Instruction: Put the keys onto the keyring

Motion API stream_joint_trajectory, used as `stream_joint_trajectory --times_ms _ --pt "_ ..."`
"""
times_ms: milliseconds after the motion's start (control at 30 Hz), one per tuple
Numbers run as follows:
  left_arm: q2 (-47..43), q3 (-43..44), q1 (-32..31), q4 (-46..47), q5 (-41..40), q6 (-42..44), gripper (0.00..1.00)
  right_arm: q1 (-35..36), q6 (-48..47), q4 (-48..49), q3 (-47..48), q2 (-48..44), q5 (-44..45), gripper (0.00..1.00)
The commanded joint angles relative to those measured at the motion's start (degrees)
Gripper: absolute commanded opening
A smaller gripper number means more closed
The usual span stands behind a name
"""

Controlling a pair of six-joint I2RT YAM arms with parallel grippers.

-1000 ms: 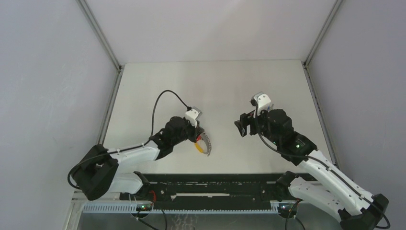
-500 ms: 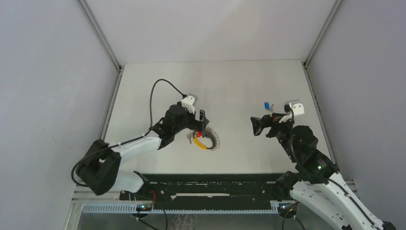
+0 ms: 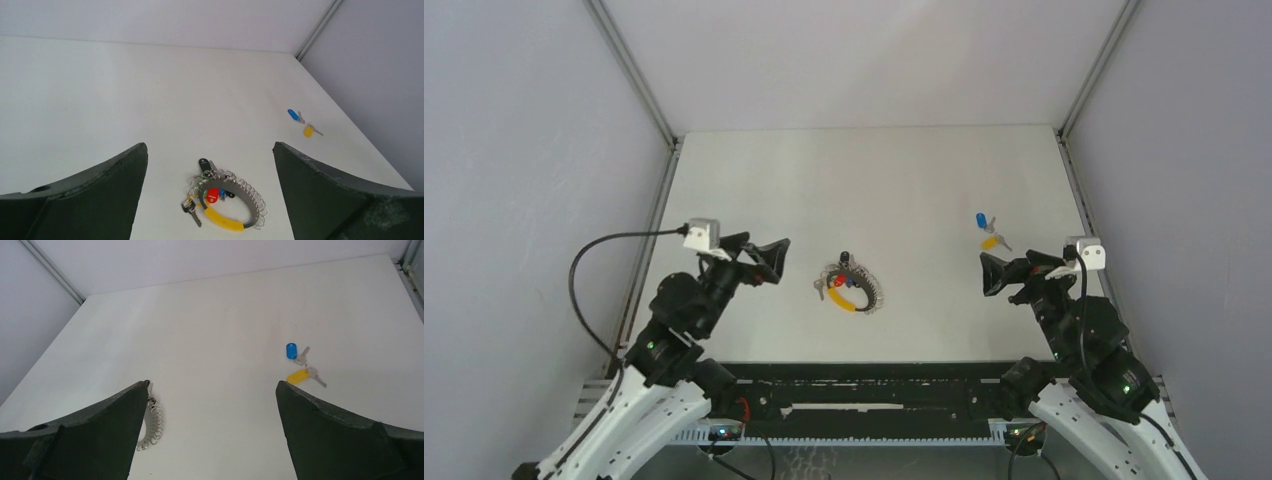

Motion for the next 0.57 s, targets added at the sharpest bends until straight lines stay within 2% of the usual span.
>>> stream_joint_trajectory --times_ms 0,200,367,533 --pt "-6.5 2.1 0.3 -14.4 -3.8 -0.3 1.0 -0.3 -0.2 -0.7 -0.1 -1.7 2.5 1.0" --pt "-12.9 7.5 0.3 -25.1 -6.4 3.1 1.0 -0.3 -0.9 -1.0 -0.2 -3.1 2.4 1.0" --pt "-18.2 5.5 0.3 -26.5 -10.6 4.5 1.0 -0.3 -1.3 -0.5 -0.4 -3.1 1.5 1.0" --pt "-19.3 4.9 0.5 -26.2 -10.4 5.1 1.0 -0.3 -1.6 -0.5 -0.4 -3.2 1.2 1.0"
